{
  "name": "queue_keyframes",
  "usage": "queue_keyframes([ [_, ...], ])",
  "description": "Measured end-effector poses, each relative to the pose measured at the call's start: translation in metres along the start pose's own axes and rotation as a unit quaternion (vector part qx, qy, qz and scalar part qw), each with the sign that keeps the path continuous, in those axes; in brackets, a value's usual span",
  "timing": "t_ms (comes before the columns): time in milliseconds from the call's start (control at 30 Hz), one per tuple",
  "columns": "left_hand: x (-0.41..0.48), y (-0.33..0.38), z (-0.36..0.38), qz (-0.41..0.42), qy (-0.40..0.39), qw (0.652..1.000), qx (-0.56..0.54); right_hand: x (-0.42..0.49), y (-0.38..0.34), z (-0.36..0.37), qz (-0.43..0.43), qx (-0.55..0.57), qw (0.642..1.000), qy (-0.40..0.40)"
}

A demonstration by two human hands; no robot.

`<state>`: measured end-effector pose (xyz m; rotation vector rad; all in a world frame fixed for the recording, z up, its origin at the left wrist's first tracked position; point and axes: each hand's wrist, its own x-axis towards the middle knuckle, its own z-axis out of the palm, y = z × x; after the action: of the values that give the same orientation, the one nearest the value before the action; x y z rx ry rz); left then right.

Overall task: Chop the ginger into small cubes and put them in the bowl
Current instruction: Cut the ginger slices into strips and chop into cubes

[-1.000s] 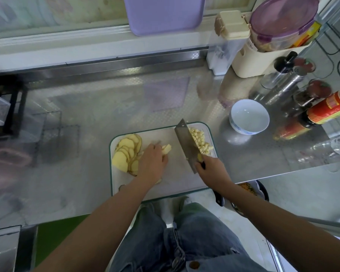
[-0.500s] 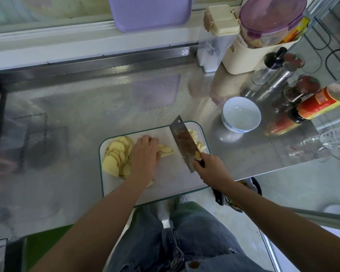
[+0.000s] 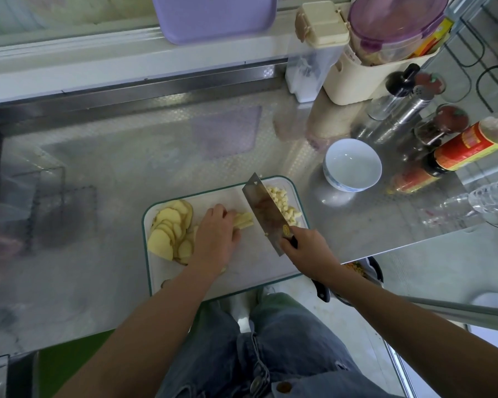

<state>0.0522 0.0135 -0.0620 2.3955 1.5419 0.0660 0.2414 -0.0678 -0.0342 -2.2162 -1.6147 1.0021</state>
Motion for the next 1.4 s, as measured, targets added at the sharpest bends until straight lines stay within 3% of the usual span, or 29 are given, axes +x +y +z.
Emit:
queue_keyframes([
  [167,-0.004,0.001,0.0,0.025,0.051,0.998,0.013,-0.002,-0.003,0.001,-0.002,-0.019,1.0,0.018],
  [267,-0.003,0.002,0.001,0.083,0.015,0.995,0.044,-0.001,-0.005,0.002,0.004,-0.042,0.999,0.025],
  [333,-0.004,0.002,0.003,0.079,0.002,0.996,0.042,-0.001,-0.006,0.003,0.005,-0.055,0.998,0.017],
  [467,-0.002,0.005,-0.002,0.057,0.037,0.998,0.001,0.0,-0.006,0.003,0.002,-0.079,0.996,0.03],
  [533,-0.001,0.012,-0.007,0.028,0.081,0.992,-0.094,0.0,-0.006,0.001,-0.004,-0.089,0.994,0.063],
  [600,0.001,0.026,-0.015,-0.037,0.082,0.955,-0.282,0.0,-0.007,-0.001,-0.021,-0.098,0.991,0.091],
  [667,0.008,0.043,-0.025,-0.121,-0.002,0.876,-0.466,-0.002,-0.008,-0.002,-0.052,-0.11,0.986,0.114],
  [733,0.019,0.057,-0.029,-0.185,-0.058,0.811,-0.552,-0.004,-0.01,0.0,-0.085,-0.13,0.981,0.121],
  [900,0.029,0.066,-0.023,-0.251,-0.028,0.801,-0.543,-0.007,-0.009,0.002,-0.118,-0.128,0.979,0.106],
  [967,0.026,0.062,-0.022,-0.257,-0.013,0.806,-0.533,-0.007,-0.007,0.001,-0.126,-0.124,0.979,0.104],
  [1067,0.018,0.054,-0.023,-0.214,0.097,0.873,-0.427,-0.008,-0.004,-0.001,-0.129,-0.118,0.978,0.112],
  [1133,0.015,0.048,-0.027,-0.106,0.159,0.929,-0.315,-0.007,-0.004,-0.002,-0.125,-0.109,0.98,0.11],
  [1200,0.016,0.041,-0.03,0.014,0.145,0.972,-0.184,-0.006,-0.006,-0.005,-0.128,-0.101,0.981,0.106],
  [1267,0.017,0.035,-0.031,0.093,0.129,0.982,-0.1,-0.005,-0.006,-0.007,-0.135,-0.096,0.981,0.099],
  [1400,0.02,0.026,-0.034,0.162,0.127,0.976,-0.063,-0.001,-0.009,-0.01,-0.124,-0.059,0.987,0.08],
])
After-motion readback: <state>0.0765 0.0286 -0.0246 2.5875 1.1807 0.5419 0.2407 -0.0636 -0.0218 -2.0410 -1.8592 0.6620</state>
